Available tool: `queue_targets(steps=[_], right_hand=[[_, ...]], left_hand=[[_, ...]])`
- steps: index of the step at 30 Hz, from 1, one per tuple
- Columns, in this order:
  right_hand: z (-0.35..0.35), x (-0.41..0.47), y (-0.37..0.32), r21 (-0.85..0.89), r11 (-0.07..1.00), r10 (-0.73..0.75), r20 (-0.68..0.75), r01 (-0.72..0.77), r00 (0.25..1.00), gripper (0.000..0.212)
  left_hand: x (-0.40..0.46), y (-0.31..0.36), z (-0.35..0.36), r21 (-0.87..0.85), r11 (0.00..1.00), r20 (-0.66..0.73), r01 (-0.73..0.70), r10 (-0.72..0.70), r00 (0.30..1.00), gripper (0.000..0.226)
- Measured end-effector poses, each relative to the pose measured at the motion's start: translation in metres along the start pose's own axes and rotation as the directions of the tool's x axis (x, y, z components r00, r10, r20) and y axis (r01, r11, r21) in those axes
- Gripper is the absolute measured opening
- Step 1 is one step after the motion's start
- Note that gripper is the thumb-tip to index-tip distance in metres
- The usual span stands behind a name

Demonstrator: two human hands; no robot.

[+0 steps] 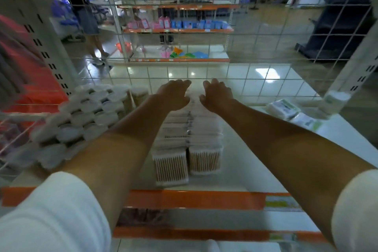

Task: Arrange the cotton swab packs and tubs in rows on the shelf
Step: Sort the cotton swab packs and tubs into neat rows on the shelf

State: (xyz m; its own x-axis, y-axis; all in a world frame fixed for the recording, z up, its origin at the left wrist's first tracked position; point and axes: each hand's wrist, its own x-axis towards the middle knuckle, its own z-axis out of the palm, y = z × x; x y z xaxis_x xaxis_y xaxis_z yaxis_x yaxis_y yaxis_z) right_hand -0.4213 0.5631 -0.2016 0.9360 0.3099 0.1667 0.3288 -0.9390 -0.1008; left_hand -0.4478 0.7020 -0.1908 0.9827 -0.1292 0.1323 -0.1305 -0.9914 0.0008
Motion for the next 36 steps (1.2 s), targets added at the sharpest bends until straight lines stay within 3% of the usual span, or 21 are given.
queue_targets(steps=[18,30,36], right_hand=[[-0.012,-0.036,0.205,0.039,0.991,0.128,-0.030,-0.127,0.991,0.042],[-0.023,-0.047,0.312,0.112,0.970,0.232,-0.135,-0.218,0.963,0.036],[-0.026,-0.049,0.346,0.093,0.975,0.216,-0.180,-0.203,0.959,0.047]], left_hand=[[0.055,0.196,0.021,-0.113,0.990,0.008,-0.086,0.088,0.996,0.051],[0.090,0.279,0.037,-0.208,0.965,0.050,-0.157,0.171,0.984,0.049],[0.095,0.288,0.051,-0.305,0.942,0.093,-0.138,0.174,0.980,0.047]])
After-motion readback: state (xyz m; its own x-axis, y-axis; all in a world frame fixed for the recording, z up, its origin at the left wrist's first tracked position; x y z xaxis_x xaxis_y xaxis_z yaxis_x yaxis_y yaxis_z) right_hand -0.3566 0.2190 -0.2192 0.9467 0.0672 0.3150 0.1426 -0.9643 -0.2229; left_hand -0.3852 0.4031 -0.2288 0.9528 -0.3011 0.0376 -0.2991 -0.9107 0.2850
